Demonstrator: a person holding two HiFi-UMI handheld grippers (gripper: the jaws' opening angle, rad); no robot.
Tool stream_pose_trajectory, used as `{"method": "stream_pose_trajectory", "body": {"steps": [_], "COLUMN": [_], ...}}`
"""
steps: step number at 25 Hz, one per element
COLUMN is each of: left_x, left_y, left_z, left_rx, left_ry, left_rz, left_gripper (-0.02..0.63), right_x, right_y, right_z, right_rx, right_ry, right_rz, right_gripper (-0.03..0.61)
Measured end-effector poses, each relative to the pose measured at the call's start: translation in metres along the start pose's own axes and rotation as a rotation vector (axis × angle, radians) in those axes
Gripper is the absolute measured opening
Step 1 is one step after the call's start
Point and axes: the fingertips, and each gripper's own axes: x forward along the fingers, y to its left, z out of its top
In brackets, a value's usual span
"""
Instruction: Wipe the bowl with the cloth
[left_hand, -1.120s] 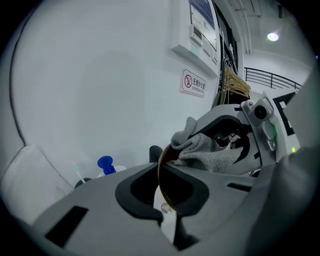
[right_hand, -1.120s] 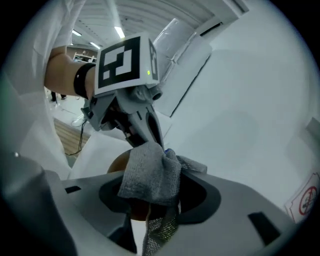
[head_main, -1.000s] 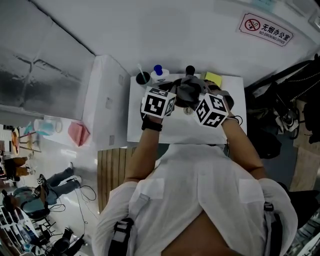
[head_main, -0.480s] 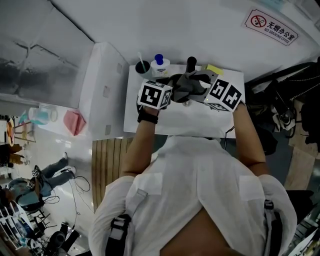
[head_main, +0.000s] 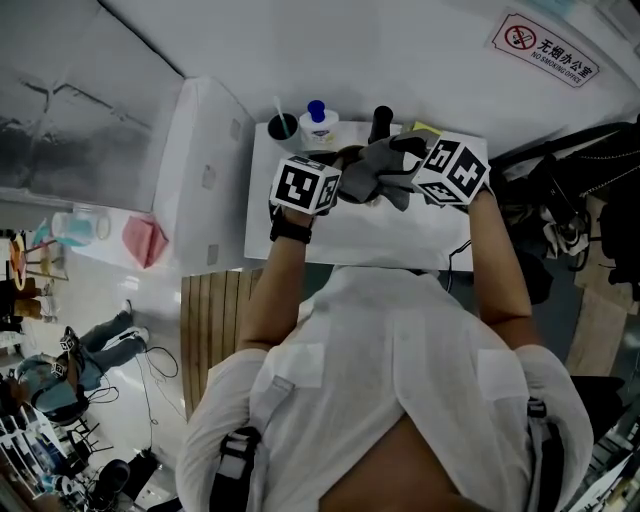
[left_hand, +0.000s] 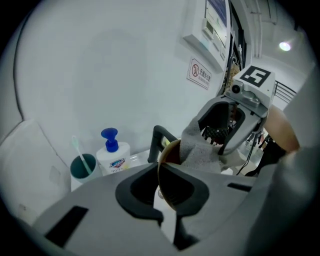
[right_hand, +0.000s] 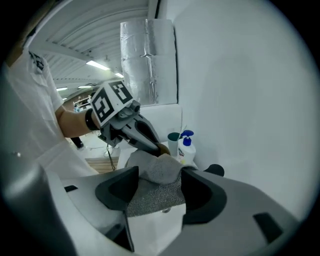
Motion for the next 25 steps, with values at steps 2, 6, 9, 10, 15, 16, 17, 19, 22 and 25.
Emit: {"method": "stream_pose_trajectory", "body": {"steps": [2, 6, 9, 10, 15, 16, 17, 19, 22, 25], "left_x": [-0.001, -0.002, -0.004, -0.004, -0.003, -0.003, -0.002, 0.000, 0.003, 0.000], "left_y": [-0.004, -0.010, -0.019, -0.023, -0.037, -0.041, -0.046, -0.054, -0.056, -0.051], "left_z": [0.005, 0.014, 0.020, 0.022, 0.021, 0.021, 0.021, 0.019, 0.019, 0.024], "left_rx": [0.036, 0.093, 0.132, 0.152, 0.284, 0.326, 0.375, 0.481, 0.558, 0.493], "left_ry": [0.001, -0.006, -0.011, -0.011, 0.058, 0.072, 0.089, 0.129, 0.166, 0.124], "left_rz": [0.017, 0.038, 0.022, 0.017, -0.008, -0.017, -0.026, -0.043, -0.042, -0.038], "left_gripper": [0.020, 0.020, 0.018, 0.018, 0.018, 0.018, 0.018, 0.018, 0.018, 0.018], "right_x": [0.005, 0.021, 0.031, 0.032, 0.032, 0.034, 0.036, 0.041, 0.047, 0.043], "right_y": [-0.004, -0.004, -0.006, -0.007, -0.013, -0.011, -0.008, -0.001, 0.001, -0.005], "right_z": [-0.001, -0.012, -0.019, -0.020, -0.018, -0.016, -0.015, -0.013, -0.011, -0.005], "right_rx": [0.023, -0.001, -0.014, -0.028, -0.183, -0.229, -0.283, -0.409, -0.488, -0.347], "right_ry": [0.009, 0.110, 0.172, 0.189, 0.257, 0.272, 0.290, 0.333, 0.355, 0.274], "right_rz": [-0.023, -0.076, -0.115, -0.133, -0.213, -0.216, -0.215, -0.207, -0.208, -0.220], "right_gripper": [0.284, 0.282, 0.257, 0.223, 0.083, 0.075, 0.070, 0.063, 0.063, 0.052]}}
